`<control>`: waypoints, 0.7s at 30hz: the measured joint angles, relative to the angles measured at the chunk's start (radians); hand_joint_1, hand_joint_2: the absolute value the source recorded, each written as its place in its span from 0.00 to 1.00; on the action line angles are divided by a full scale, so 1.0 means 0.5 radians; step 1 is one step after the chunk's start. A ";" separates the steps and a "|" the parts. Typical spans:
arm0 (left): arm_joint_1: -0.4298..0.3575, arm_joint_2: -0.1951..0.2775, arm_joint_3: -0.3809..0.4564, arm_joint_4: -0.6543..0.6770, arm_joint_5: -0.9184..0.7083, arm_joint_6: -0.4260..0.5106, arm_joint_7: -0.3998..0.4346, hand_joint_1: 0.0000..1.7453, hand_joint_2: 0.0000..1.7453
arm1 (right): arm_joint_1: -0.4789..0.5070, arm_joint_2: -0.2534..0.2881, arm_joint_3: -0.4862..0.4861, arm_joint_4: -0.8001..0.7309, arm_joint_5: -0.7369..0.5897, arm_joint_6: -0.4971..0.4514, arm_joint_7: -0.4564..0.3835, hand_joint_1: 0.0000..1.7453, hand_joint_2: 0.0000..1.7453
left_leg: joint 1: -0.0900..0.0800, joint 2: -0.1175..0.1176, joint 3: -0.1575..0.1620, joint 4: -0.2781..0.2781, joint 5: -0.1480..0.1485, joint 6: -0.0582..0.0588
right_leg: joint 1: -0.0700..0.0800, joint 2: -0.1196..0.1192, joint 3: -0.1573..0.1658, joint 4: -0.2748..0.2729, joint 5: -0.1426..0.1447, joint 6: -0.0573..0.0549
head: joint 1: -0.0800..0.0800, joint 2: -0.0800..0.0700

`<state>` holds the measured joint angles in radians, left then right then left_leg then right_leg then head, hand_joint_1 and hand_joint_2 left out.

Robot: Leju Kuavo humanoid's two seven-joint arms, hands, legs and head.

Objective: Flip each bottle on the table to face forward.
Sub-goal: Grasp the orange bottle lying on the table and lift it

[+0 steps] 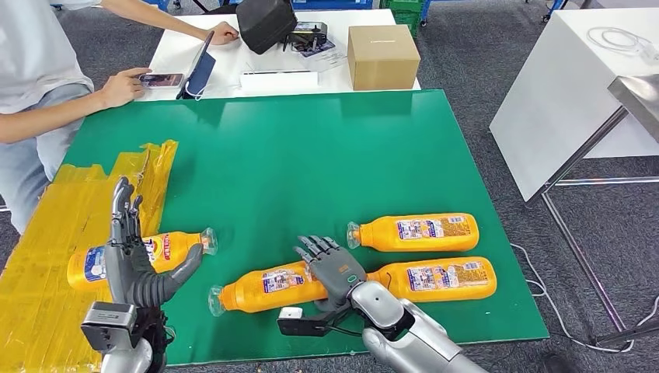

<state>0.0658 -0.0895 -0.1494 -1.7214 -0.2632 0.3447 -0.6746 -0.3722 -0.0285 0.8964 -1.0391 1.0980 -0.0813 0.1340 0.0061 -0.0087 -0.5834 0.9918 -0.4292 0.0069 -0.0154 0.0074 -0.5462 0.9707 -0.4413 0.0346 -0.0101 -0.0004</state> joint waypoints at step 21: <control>-0.064 -0.015 -0.058 0.079 0.040 -0.024 0.029 0.00 1.00 | -0.190 0.129 -0.041 0.390 -0.024 0.018 -0.101 1.00 1.00 | 0.000 0.001 0.015 0.000 0.000 0.000 | 0.000 0.001 0.013 -0.001 0.000 0.000 | 0.000 0.000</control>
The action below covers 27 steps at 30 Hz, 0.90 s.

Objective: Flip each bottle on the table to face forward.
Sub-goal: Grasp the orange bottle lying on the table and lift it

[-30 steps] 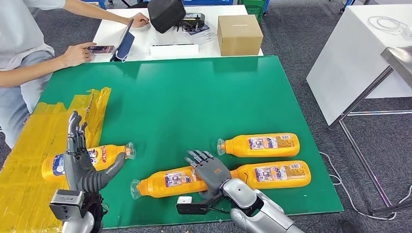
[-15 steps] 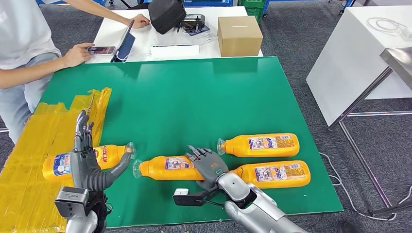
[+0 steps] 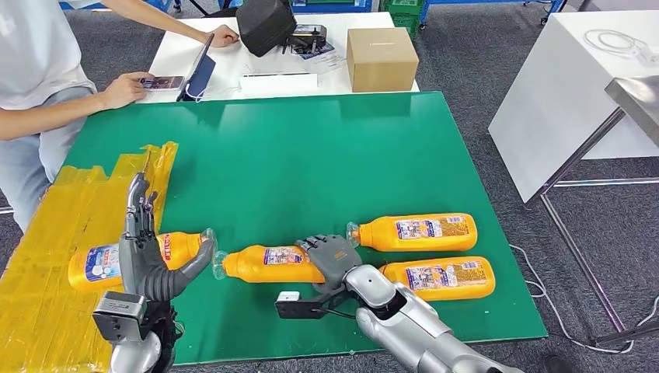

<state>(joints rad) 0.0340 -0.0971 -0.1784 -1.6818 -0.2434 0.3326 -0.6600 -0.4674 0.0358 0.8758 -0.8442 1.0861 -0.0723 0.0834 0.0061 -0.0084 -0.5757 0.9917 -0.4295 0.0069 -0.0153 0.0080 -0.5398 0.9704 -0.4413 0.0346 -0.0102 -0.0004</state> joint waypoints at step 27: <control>0.095 0.004 -0.081 -0.124 0.256 -0.290 0.220 0.00 1.00 | 0.755 0.121 -0.718 -1.010 -0.619 -1.226 -0.793 1.00 1.00 | -0.001 -0.002 -0.022 0.000 0.000 0.000 | -0.001 -0.001 -0.018 0.000 0.000 0.000 | 0.001 0.000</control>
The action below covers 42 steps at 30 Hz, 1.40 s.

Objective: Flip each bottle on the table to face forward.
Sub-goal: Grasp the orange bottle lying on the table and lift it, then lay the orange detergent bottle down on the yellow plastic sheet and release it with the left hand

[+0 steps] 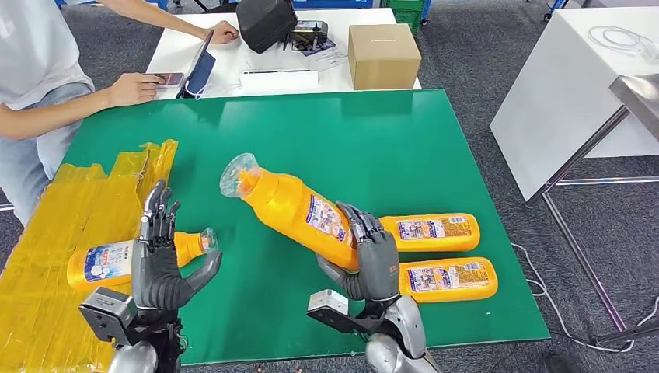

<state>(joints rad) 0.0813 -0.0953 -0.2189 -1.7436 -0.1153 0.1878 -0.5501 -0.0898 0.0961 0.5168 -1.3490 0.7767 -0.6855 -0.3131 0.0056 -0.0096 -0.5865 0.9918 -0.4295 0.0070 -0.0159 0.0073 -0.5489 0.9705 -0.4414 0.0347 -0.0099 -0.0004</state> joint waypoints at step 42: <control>-0.208 0.122 -0.203 0.373 0.509 -0.756 0.341 0.00 1.00 | -0.057 0.097 -0.018 0.111 -0.283 0.149 -0.188 1.00 1.00 | 0.000 0.000 -0.002 0.000 0.000 0.000 | 0.000 0.000 0.000 0.000 0.000 0.000 | 0.000 0.000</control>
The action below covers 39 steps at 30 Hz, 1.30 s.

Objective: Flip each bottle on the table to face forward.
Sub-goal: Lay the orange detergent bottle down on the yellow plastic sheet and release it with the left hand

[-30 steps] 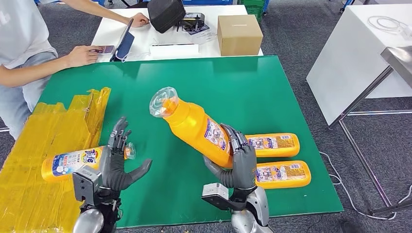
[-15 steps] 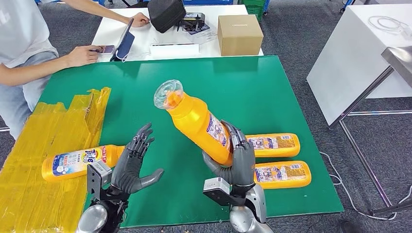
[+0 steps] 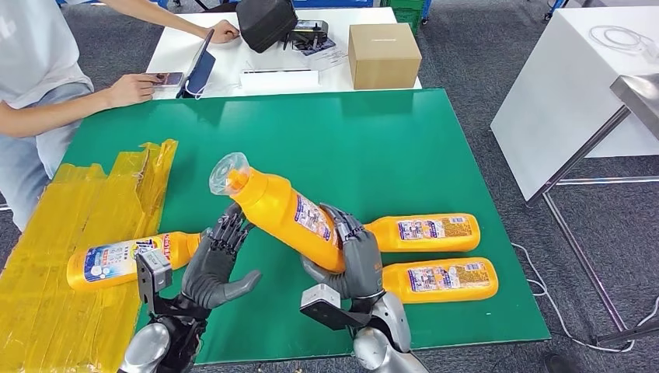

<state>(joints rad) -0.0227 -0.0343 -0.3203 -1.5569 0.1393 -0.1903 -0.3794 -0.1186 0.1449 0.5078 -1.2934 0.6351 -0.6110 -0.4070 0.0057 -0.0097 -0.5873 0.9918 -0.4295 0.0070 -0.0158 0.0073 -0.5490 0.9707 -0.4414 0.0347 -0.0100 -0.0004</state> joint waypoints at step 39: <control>-0.065 -0.042 0.020 0.109 0.384 0.043 0.046 1.00 1.00 | -0.233 0.106 0.457 0.583 0.145 -0.015 0.060 1.00 1.00 | 0.001 0.000 -0.001 0.000 0.000 0.000 | 0.001 0.000 -0.002 0.000 0.000 0.000 | 0.000 0.000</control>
<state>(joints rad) -0.0553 -0.0554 -0.3102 -1.5024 0.3315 -0.1688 -0.3562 -0.2349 0.1980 0.7364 -1.0019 0.7077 -0.6188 -0.3769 0.0060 -0.0095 -0.5880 0.9918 -0.4294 0.0069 -0.0155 0.0074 -0.5499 0.9708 -0.4414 0.0346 -0.0101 -0.0004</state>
